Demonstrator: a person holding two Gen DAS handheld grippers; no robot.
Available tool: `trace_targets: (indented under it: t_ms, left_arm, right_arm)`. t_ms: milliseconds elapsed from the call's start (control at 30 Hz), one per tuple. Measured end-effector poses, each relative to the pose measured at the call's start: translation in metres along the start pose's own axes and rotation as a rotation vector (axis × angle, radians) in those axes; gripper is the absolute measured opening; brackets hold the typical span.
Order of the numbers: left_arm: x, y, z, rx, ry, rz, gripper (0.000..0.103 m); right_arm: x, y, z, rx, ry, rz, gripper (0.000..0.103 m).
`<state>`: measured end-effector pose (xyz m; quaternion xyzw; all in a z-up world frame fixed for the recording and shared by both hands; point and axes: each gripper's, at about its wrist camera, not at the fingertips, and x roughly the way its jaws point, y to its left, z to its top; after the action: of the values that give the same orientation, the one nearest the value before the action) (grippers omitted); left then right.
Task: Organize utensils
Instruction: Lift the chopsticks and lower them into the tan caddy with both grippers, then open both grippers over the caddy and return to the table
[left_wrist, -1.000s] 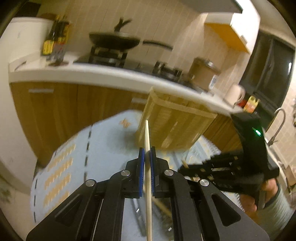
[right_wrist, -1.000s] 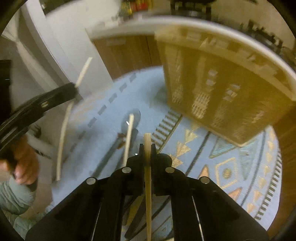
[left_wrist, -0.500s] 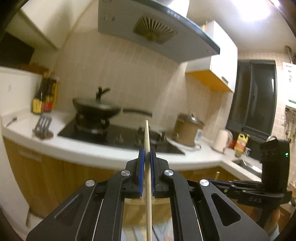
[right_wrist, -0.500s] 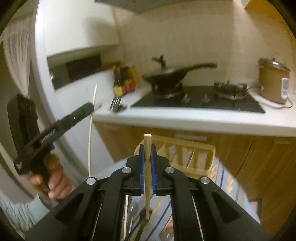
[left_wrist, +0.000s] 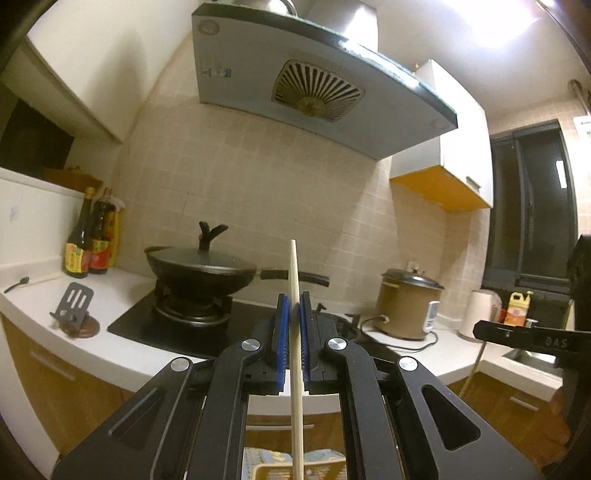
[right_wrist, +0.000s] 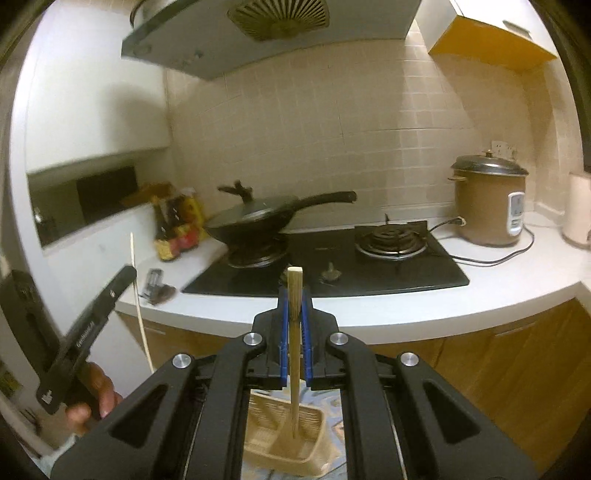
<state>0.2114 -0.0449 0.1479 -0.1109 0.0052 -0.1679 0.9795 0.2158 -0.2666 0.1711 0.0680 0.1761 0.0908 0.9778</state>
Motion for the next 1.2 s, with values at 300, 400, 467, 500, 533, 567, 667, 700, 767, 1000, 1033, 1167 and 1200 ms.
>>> trace_targets:
  t_ms: [300,400,467,500,533,567,667,700,767,1000,1033,1167,1200]
  left_arm:
    - [0.028,0.008,-0.039,0.043,0.021,0.064,0.004]
    - [0.033,0.012,-0.052,0.052,0.048,0.073,0.004]
    - [0.036,0.015,-0.059,0.049,0.071,0.076,0.004]
    - [0.037,0.017,-0.063,0.047,0.081,0.076,0.004]
    - [0.037,0.019,-0.065,0.045,0.092,0.074,0.004]
    - [0.036,0.021,-0.068,0.043,0.105,0.072,0.004]
    - [0.032,0.025,-0.073,0.035,0.139,0.060,0.005]
    - [0.029,0.026,-0.075,0.030,0.149,0.058,0.005]
    - [0.022,0.029,-0.074,0.019,0.170,0.048,0.006]
    - [-0.011,0.042,-0.061,-0.044,0.261,-0.008,0.030]
    - [-0.016,0.044,-0.059,-0.056,0.282,-0.012,0.036]
    - [-0.041,0.052,-0.052,-0.095,0.382,-0.034,0.038]
    - [-0.048,0.054,-0.052,-0.103,0.413,-0.041,0.038]
  right_arm:
    - [0.041,0.016,-0.040,-0.127,0.004,-0.077,0.005]
    - [0.049,0.019,-0.054,-0.140,0.015,-0.081,0.005]
    - [0.053,0.018,-0.061,-0.143,0.025,-0.074,0.005]
    - [0.055,0.018,-0.064,-0.142,0.033,-0.071,0.005]
    - [0.055,0.017,-0.068,-0.135,0.040,-0.060,0.005]
    - [0.055,0.017,-0.070,-0.131,0.041,-0.057,0.005]
    - [0.051,0.017,-0.076,-0.111,0.058,-0.044,0.005]
    - [0.050,0.017,-0.076,-0.103,0.070,-0.037,0.005]
    - [0.047,0.017,-0.078,-0.086,0.092,-0.023,0.005]
    - [0.019,0.021,-0.082,-0.028,0.159,0.032,0.025]
    - [0.013,0.021,-0.083,-0.012,0.174,0.045,0.025]
    - [-0.010,0.021,-0.092,0.036,0.234,0.057,0.026]
    - [-0.016,0.022,-0.095,0.048,0.253,0.059,0.028]
